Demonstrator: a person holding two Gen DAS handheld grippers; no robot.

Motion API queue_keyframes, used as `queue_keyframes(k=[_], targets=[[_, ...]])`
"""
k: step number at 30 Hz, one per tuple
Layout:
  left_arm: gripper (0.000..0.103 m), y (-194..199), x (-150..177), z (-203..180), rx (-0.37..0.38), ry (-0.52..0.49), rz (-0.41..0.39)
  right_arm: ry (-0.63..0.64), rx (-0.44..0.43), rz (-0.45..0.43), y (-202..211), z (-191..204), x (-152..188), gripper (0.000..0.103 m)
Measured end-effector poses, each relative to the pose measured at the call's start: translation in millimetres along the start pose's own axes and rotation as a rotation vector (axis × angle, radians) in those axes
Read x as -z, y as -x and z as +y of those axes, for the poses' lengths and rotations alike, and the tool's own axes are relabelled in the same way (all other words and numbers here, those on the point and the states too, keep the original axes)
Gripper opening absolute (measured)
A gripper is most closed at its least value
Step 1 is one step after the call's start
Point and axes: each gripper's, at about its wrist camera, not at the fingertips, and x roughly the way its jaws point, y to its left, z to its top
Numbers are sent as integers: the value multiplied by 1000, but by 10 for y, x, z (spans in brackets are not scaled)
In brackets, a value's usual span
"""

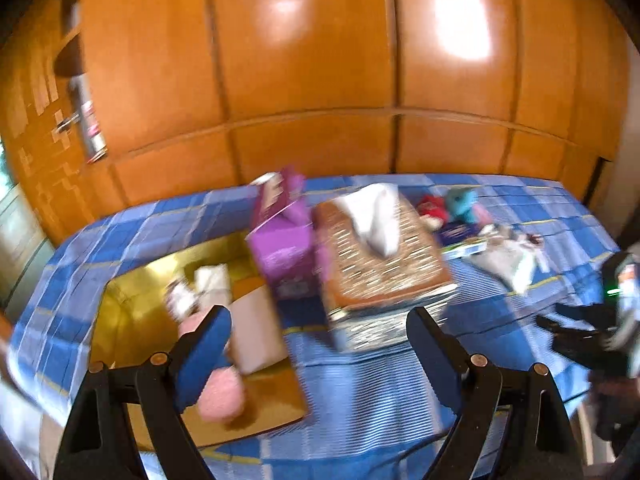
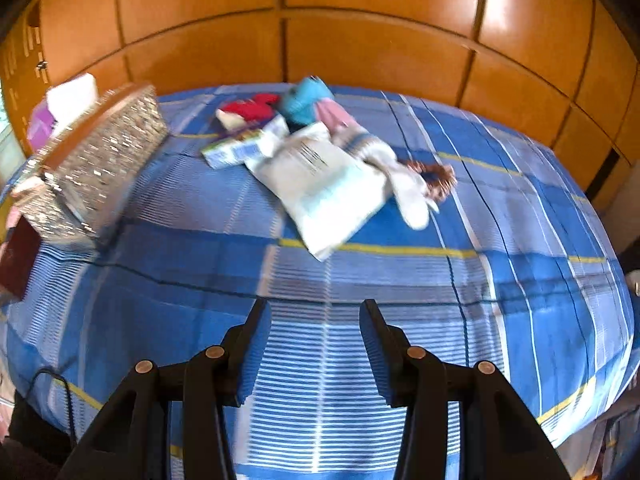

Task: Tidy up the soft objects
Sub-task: 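Move both tools back over the bed toward the plush toys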

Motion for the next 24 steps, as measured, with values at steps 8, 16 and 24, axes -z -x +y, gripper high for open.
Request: queue_keyframes(k=[8,16,24], targets=[[89,-68,-367,-500,109,-96,-22,-52,-27,19,-176,-104,59,48],[88,-354,-881,-1002,204,-203,-8,-44,-57,-13,-225,-47,115,82],[75,-1315,-1525,-1308,210,-164,181,-57,-81,-39,-228,-72,155,86]])
